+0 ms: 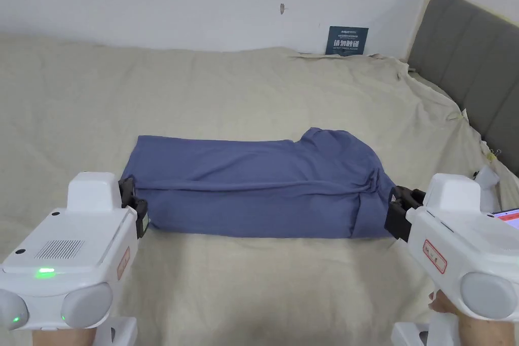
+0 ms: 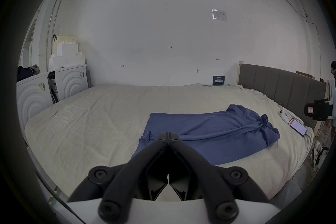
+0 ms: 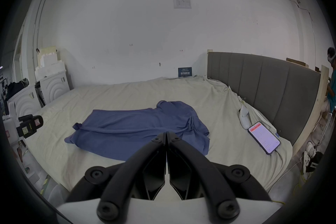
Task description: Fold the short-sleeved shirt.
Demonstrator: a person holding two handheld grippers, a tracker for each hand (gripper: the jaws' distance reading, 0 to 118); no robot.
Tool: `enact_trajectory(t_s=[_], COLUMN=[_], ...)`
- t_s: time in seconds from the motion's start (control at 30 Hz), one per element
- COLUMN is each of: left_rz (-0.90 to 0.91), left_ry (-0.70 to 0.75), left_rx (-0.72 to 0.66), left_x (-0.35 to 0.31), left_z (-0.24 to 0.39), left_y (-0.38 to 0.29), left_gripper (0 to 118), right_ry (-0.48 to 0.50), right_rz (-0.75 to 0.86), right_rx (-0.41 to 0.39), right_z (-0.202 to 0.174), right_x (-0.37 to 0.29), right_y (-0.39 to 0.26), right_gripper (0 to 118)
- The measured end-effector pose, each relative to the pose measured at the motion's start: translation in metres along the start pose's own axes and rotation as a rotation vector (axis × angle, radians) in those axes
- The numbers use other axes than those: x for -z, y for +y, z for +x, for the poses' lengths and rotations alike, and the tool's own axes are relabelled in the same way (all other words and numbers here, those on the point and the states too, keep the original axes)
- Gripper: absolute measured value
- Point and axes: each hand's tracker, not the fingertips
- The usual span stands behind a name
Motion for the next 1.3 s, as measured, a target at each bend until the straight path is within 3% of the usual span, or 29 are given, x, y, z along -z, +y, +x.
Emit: enact_trajectory(t_s=[0.13, 0.17, 0.2, 0.27, 0.3, 0.43, 0.67, 1.0, 1.03, 1.17, 1.27, 1.3], left_rz=[-0.005, -0.008, -0.012, -0.020, -0.023, -0.035, -0.060, -0.099, -0.105, -0.123, -0.130, -0.134], left_ry=[-0.009, -0.010, -0.013, -0.015, -0.010, -0.007, 0.007, 0.012, 0.015, 0.019, 0.023, 0.024], left_rx=[0.005, 0.005, 0.003, 0.001, -0.001, -0.011, -0.027, -0.026, -0.026, -0.034, -0.055, -0.059], left_x=[0.004, 0.006, 0.006, 0.010, 0.012, 0.017, 0.028, 0.053, 0.056, 0.065, 0.068, 0.069], left_z=[0.002, 0.002, 0.003, 0.003, 0.003, 0.003, -0.001, 0.000, 0.001, 0.002, 0.001, 0.001], left_y=[0.000, 0.000, 0.000, 0.000, 0.000, 0.001, 0.004, 0.007, 0.007, 0.006, 0.005, 0.005], left_gripper=[0, 0, 0, 0, 0, 0, 0, 0, 0, 0, 0, 0], right_ry=[-0.040, -0.065, -0.076, -0.047, -0.060, -0.124, -0.138, -0.178, -0.176, -0.140, -0.129, -0.130], right_rz=[-0.069, -0.121, -0.150, -0.236, -0.252, -0.353, -0.595, -0.713, -0.714, -0.727, -0.732, -0.730], right_rx=[0.000, -0.014, -0.025, -0.042, -0.057, -0.115, 0.025, 0.059, 0.070, 0.116, 0.114, 0.115], right_z=[0.003, 0.005, 0.008, 0.016, 0.015, 0.019, 0.051, 0.069, 0.069, 0.068, 0.067, 0.067], right_x=[0.024, 0.033, 0.043, 0.067, 0.075, 0.117, 0.183, 0.224, 0.226, 0.234, 0.237, 0.237], right_y=[0.020, 0.026, 0.031, 0.039, 0.043, 0.052, 0.038, -0.004, -0.007, -0.017, -0.023, -0.022], right_gripper=[1, 10, 28, 90, 98, 99, 99, 95, 89, 41, 17, 14])
